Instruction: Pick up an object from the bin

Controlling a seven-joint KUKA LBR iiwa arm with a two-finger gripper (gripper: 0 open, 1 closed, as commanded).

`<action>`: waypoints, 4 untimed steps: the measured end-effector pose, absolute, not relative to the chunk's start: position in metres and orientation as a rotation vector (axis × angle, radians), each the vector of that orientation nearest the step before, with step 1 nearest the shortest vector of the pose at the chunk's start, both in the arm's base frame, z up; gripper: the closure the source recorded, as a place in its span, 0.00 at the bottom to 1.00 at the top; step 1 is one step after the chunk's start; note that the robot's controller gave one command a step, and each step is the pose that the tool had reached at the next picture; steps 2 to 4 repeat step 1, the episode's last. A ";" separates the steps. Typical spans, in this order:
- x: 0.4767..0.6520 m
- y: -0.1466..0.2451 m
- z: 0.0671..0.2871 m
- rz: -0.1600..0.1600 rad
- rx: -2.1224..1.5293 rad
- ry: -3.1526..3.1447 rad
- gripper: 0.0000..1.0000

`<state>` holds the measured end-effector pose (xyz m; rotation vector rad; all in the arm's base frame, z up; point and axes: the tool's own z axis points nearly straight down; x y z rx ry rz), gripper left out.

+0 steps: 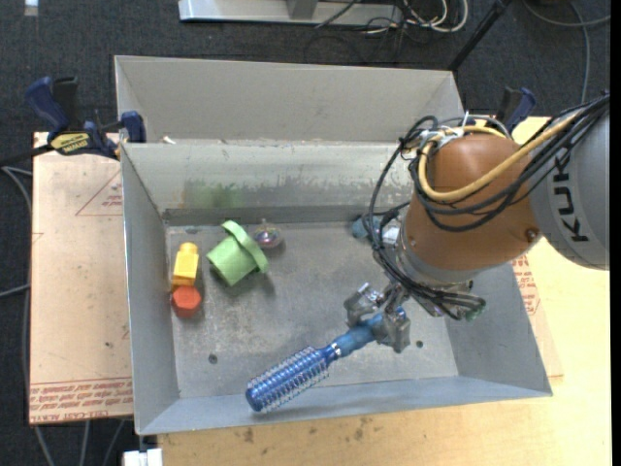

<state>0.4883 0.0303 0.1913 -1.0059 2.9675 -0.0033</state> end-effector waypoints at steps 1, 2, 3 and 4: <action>0.511 0.008 0.296 -0.006 -1.007 2.964 1.00; 0.511 0.008 0.296 -0.006 -1.007 2.964 1.00; 0.511 0.008 0.296 -0.006 -1.007 2.964 1.00; 0.511 0.008 0.296 -0.006 -1.007 2.964 1.00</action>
Offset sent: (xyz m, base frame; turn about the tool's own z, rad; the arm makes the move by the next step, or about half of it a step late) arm 0.0205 -0.0211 0.1007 -0.0069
